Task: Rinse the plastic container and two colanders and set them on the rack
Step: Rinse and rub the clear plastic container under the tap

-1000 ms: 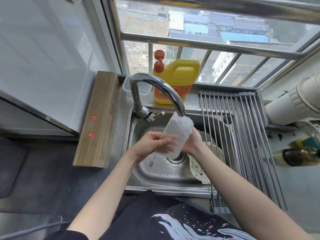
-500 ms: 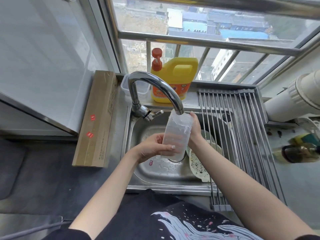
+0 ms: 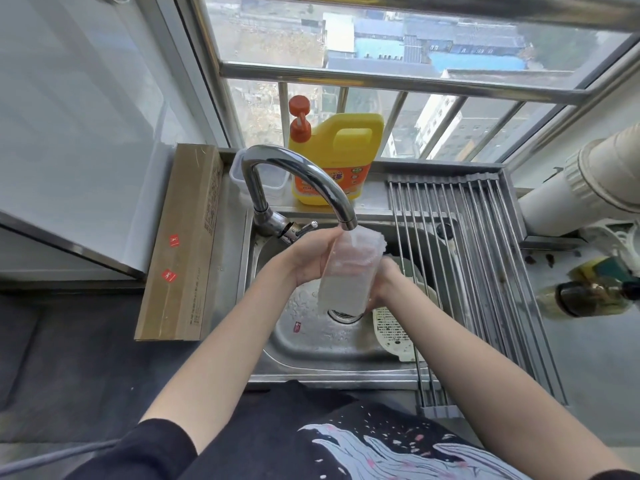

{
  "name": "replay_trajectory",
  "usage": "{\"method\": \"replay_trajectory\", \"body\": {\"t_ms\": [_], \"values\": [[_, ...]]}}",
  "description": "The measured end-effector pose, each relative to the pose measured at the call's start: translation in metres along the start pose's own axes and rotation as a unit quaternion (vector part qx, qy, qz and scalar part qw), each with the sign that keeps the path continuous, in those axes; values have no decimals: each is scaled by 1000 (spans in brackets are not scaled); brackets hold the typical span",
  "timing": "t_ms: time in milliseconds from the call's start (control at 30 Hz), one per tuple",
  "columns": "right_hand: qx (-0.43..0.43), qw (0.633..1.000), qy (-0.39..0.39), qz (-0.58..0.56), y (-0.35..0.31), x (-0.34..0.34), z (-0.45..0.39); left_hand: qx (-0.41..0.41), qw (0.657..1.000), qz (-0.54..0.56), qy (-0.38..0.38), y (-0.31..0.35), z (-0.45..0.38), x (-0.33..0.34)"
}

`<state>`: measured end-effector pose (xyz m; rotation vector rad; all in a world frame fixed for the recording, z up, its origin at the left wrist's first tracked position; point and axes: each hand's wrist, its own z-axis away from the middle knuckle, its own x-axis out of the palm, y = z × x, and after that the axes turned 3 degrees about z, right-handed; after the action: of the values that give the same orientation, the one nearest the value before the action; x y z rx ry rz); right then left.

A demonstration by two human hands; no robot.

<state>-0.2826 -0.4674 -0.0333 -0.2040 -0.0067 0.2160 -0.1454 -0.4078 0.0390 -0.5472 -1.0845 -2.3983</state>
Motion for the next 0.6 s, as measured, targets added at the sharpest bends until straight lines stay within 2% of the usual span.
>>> {"method": "replay_trajectory", "body": {"t_ms": [33, 200, 300, 400, 533, 600], "values": [[31, 1000, -1, 3, -2, 0, 4, -5, 1000, 18, 8, 1, -3, -3], [16, 996, 61, 63, -2, 3, -1, -7, 995, 83, 47, 3, -11, -13], [11, 995, 69, 66, -1, -3, -11, -8, 994, 82, 68, 2, -16, -8], [-6, 996, 70, 53, 4, -7, -8, 14, 991, 37, 128, -1, -30, -6], [-118, 989, 75, 41, 6, -5, 13, 37, 962, -8, 271, -7, -29, -7], [-177, 981, 61, 46, 6, -9, 14, 47, 950, -20, 308, -17, -19, -8]]}}
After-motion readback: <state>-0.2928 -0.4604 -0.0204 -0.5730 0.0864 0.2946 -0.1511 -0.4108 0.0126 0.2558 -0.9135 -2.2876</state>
